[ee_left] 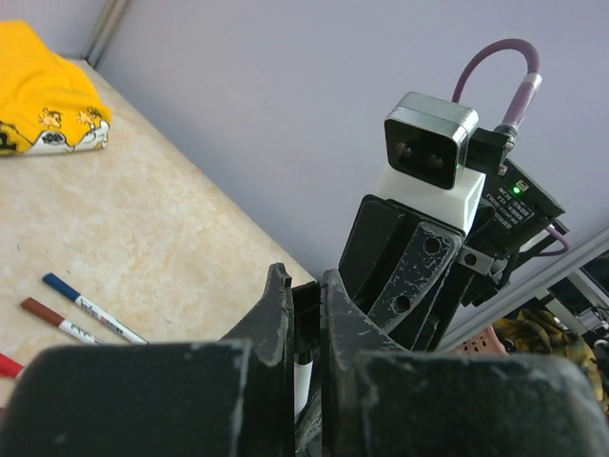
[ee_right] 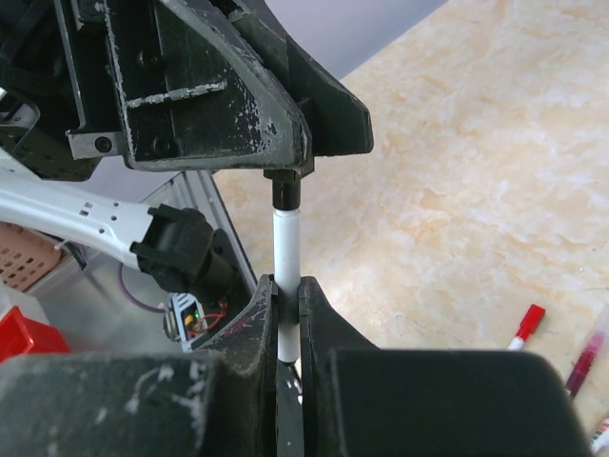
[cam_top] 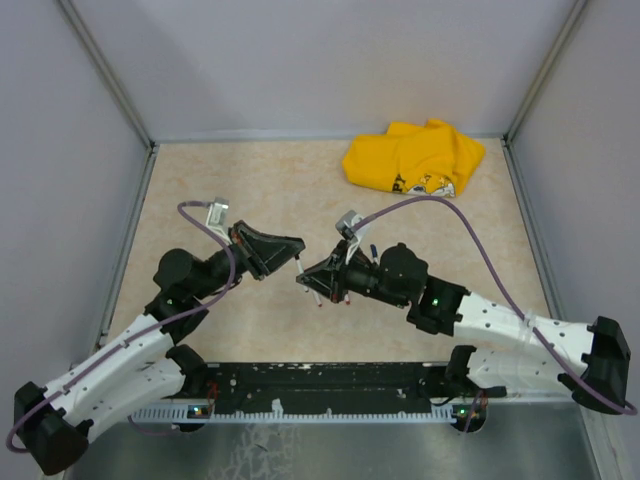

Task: Insert the pens into the pen caps
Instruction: Press the pen cap onto the pen.

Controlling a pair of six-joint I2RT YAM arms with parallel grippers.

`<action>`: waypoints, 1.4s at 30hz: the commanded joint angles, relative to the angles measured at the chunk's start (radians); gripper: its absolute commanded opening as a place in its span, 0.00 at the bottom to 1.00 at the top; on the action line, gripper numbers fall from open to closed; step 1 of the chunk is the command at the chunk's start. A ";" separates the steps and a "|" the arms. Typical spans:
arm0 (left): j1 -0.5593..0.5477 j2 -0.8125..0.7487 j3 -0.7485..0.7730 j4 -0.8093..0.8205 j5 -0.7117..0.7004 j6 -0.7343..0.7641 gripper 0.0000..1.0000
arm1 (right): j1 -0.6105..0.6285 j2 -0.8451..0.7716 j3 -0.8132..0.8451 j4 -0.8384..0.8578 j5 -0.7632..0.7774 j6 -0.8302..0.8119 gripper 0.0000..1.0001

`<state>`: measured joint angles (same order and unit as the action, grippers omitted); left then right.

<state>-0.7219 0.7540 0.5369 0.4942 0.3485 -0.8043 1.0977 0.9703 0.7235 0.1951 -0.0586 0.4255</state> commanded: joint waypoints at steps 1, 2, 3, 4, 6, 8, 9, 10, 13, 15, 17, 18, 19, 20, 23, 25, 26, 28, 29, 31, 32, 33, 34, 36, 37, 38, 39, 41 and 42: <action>-0.019 0.006 0.006 -0.055 0.122 0.027 0.00 | -0.018 0.008 0.135 0.093 0.156 -0.044 0.00; -0.019 0.006 0.006 -0.059 0.123 0.035 0.00 | -0.024 0.008 0.139 0.097 0.162 -0.036 0.00; -0.019 0.005 0.008 -0.064 0.125 0.043 0.00 | -0.030 0.008 0.146 0.098 0.167 -0.027 0.00; -0.019 0.007 0.012 -0.073 0.127 0.055 0.00 | -0.034 0.010 0.154 0.093 0.168 -0.019 0.00; -0.019 0.011 0.025 -0.100 0.133 0.082 0.00 | -0.040 0.015 0.179 0.071 0.170 -0.010 0.00; -0.019 0.016 0.038 -0.130 0.139 0.108 0.00 | -0.043 0.022 0.204 0.042 0.170 -0.010 0.00; -0.019 0.017 0.042 -0.139 0.142 0.116 0.00 | -0.044 0.026 0.215 0.031 0.169 -0.011 0.00; -0.019 0.018 0.043 -0.142 0.145 0.120 0.00 | -0.045 0.029 0.225 0.024 0.170 -0.012 0.00; -0.019 0.022 0.039 -0.136 0.159 0.119 0.00 | -0.052 0.035 0.240 0.023 0.170 -0.016 0.00; -0.019 0.025 0.037 -0.135 0.171 0.117 0.00 | -0.055 0.040 0.249 0.029 0.175 -0.019 0.00; -0.019 0.027 0.035 -0.140 0.178 0.121 0.00 | -0.061 0.042 0.261 0.038 0.179 -0.022 0.00; -0.019 0.027 0.035 -0.145 0.180 0.124 0.00 | -0.064 0.043 0.267 0.042 0.179 -0.023 0.00; -0.019 0.027 0.034 -0.149 0.179 0.126 0.00 | -0.068 0.044 0.277 0.044 0.180 -0.027 0.00; -0.019 0.024 0.031 -0.152 0.177 0.126 0.00 | -0.070 0.045 0.287 0.046 0.182 -0.030 0.00; -0.020 0.021 0.024 -0.145 0.180 0.116 0.00 | -0.073 0.048 0.314 0.063 0.194 -0.045 0.00; -0.020 0.022 0.021 -0.138 0.186 0.109 0.00 | -0.077 0.051 0.328 0.084 0.204 -0.055 0.00; -0.021 0.025 0.020 -0.136 0.186 0.108 0.00 | -0.078 0.053 0.339 0.093 0.210 -0.060 0.00; -0.021 0.027 0.020 -0.139 0.190 0.108 0.00 | -0.082 0.061 0.363 0.104 0.212 -0.072 0.00; -0.022 0.029 0.019 -0.142 0.190 0.111 0.00 | -0.083 0.066 0.380 0.104 0.212 -0.079 0.00; -0.022 0.030 0.020 -0.153 0.189 0.118 0.00 | -0.086 0.080 0.425 0.090 0.208 -0.094 0.00; -0.022 0.030 0.021 -0.159 0.190 0.121 0.00 | -0.087 0.087 0.449 0.079 0.208 -0.103 0.00; -0.022 0.030 0.023 -0.170 0.192 0.125 0.00 | -0.089 0.094 0.473 0.069 0.208 -0.112 0.00; -0.022 0.030 0.024 -0.177 0.192 0.127 0.00 | -0.090 0.101 0.497 0.060 0.210 -0.118 0.00; -0.022 0.026 0.025 -0.187 0.193 0.131 0.00 | -0.092 0.113 0.535 0.049 0.215 -0.127 0.00; -0.022 0.025 0.024 -0.191 0.192 0.132 0.00 | -0.094 0.119 0.556 0.050 0.217 -0.131 0.00; -0.022 0.024 0.023 -0.193 0.192 0.131 0.00 | -0.094 0.125 0.571 0.049 0.220 -0.136 0.00; -0.023 0.026 0.022 -0.195 0.194 0.132 0.00 | -0.094 0.130 0.587 0.049 0.224 -0.140 0.00; -0.024 0.025 0.020 -0.204 0.200 0.134 0.00 | -0.096 0.142 0.621 0.045 0.226 -0.154 0.00; -0.024 0.025 0.020 -0.210 0.199 0.137 0.00 | -0.097 0.148 0.638 0.043 0.229 -0.160 0.00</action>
<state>-0.7010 0.7647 0.6132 0.5270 0.3016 -0.6601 1.0748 1.1320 1.1419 -0.2024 -0.0288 0.2886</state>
